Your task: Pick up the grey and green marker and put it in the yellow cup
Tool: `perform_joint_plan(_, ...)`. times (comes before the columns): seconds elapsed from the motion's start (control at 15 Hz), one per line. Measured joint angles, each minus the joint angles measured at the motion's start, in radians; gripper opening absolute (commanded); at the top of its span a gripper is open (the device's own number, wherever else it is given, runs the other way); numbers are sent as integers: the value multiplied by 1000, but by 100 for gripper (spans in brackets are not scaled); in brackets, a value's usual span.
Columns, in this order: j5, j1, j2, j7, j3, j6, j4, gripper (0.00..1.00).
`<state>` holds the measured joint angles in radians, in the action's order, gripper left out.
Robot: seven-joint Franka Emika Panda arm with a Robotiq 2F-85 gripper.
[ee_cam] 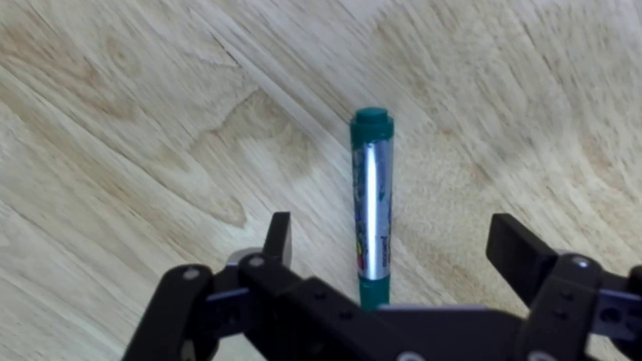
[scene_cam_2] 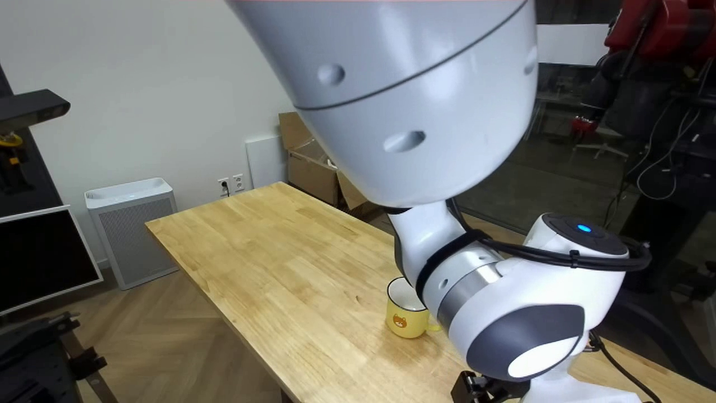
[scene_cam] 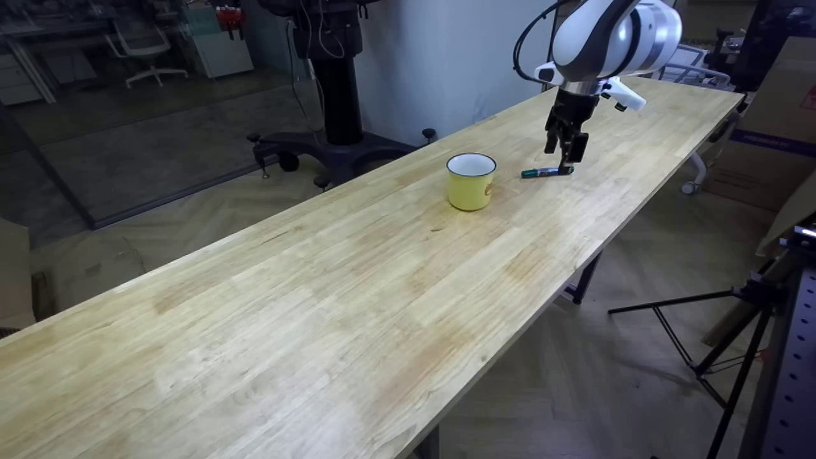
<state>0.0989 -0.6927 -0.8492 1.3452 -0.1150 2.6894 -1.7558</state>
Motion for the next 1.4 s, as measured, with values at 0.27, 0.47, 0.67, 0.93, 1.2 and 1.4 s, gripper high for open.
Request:
perform_joint_plan(0.27, -1, 23, -39, 25, 16, -58, 47, 72)
perform_joint_plan(0.47, -3, 34, -64, 32, 27, -77, 77, 51)
perform_joint_plan(0.67, -3, 41, -72, 33, 36, -80, 96, 31)
perform_joint_plan(0.93, -3, 56, -72, 33, 51, -94, 110, 5)
perform_joint_plan(1.2, -4, 76, -72, 32, 70, -102, 115, 5)
perform_joint_plan(1.4, -5, 95, -71, 29, 88, -104, 118, 5)
